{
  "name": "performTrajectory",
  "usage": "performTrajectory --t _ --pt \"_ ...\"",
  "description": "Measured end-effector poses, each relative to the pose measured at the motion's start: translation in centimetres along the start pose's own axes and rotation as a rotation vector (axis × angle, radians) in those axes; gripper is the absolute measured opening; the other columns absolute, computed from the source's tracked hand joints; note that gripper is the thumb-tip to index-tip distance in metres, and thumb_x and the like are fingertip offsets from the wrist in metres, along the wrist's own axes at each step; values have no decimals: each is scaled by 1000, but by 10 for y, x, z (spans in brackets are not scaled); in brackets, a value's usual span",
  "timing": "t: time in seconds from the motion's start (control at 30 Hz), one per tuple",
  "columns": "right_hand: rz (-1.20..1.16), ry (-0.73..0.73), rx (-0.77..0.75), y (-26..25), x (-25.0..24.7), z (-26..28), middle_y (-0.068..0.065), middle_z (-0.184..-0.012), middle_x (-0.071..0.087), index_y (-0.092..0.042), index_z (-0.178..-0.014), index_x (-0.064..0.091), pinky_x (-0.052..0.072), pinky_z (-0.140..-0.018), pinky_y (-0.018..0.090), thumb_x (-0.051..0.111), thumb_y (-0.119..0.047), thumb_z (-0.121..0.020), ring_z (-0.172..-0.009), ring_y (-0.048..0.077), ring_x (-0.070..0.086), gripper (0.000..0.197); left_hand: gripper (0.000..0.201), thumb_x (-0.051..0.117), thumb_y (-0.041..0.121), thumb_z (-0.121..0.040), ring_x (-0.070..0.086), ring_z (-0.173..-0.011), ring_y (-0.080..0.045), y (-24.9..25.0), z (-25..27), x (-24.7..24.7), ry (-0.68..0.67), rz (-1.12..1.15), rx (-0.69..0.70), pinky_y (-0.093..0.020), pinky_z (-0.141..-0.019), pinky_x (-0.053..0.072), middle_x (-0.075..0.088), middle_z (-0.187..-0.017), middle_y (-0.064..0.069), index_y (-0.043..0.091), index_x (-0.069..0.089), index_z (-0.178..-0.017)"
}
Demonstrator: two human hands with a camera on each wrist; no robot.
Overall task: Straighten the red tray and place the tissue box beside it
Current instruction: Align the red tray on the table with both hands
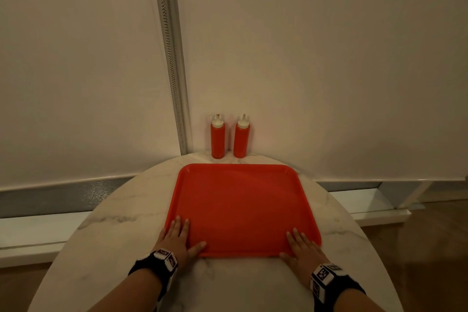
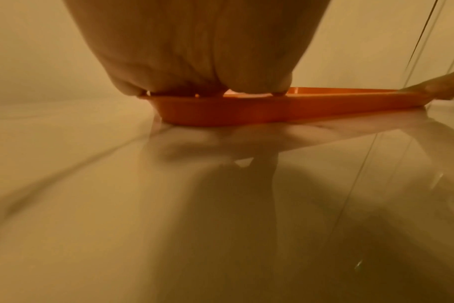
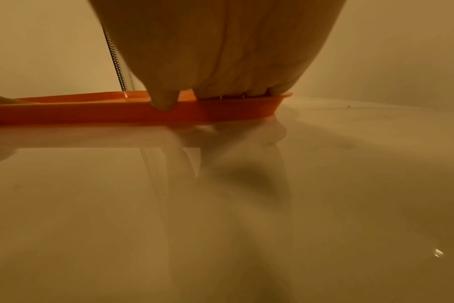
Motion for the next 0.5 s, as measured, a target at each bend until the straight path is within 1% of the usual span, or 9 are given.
performTrajectory --t 0.03,0.07,0.1,0.17,0.23,0.27,0.33,0.43,0.5 --pt "-1 -4 5 0 0 1 3 -155 -13 -18 -144 -12 1 -113 36 -33 -84 -18 -142 20 -6 143 109 8 87 -63 -9 -146 -23 0 1 -2 -10 15 -8 -39 -119 -4 -18 -156 -10 19 -13 -145" --pt "1 -5 12 0 -1 2 4 -155 -13 -18 -144 -12 0 -113 37 -33 -83 -18 -142 21 -6 144 98 19 80 -74 -8 -146 -24 1 1 -4 -21 40 -10 -39 -119 -2 -17 -156 -10 19 -9 -146" --pt "6 -2 19 0 -1 3 4 -156 -12 -17 -144 -12 0 -113 37 -33 -82 -17 -142 21 -6 144 92 25 74 -80 -5 -146 -25 2 1 -9 -26 69 -7 -39 -120 2 -14 -157 -11 18 -4 -147" --pt "8 10 29 -2 1 7 6 -155 -13 -17 -144 -11 -1 -113 38 -35 -82 -16 -142 21 -7 146 84 32 68 -83 7 -145 -28 4 1 -24 21 116 13 -41 -119 11 -3 -158 -12 16 13 -146" --pt "1 28 26 -8 5 13 7 -155 -14 -18 -144 -11 0 -113 38 -36 -81 -16 -142 23 -8 145 73 38 62 -85 22 -142 -30 3 3 -47 124 175 51 -41 -116 21 11 -157 -13 14 31 -140" --pt "-2 37 21 -11 7 16 9 -155 -15 -18 -144 -10 0 -113 38 -37 -81 -16 -142 24 -8 146 68 41 58 -87 28 -139 -29 1 7 -61 180 206 69 -39 -114 25 18 -155 -13 12 36 -137" --pt "-2 48 8 -20 12 23 10 -155 -14 -16 -144 -10 0 -113 38 -37 -81 -16 -142 26 -9 146 58 47 47 -89 35 -135 -28 -8 18 -89 285 278 103 -37 -112 27 31 -150 -13 11 42 -134" --pt "-1 57 10 -32 18 30 10 -155 -12 -15 -144 -10 0 -113 37 -37 -81 -17 -142 28 -10 146 43 54 34 -88 39 -132 -25 -32 46 -128 448 347 130 -35 -111 27 41 -144 -11 14 50 -127" --pt "17 55 18 -34 21 32 10 -155 -11 -14 -144 -10 1 -114 37 -38 -80 -16 -142 27 -10 147 37 57 29 -88 43 -127 -26 -56 69 -146 541 383 103 -35 -107 30 47 -138 -11 15 55 -121"
Point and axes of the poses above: each hand's wrist, its own z-axis away from the middle knuckle, its own x-axis out of the palm, y = z × x, the point moved 6 cm from there along -z, towards the middle knuckle
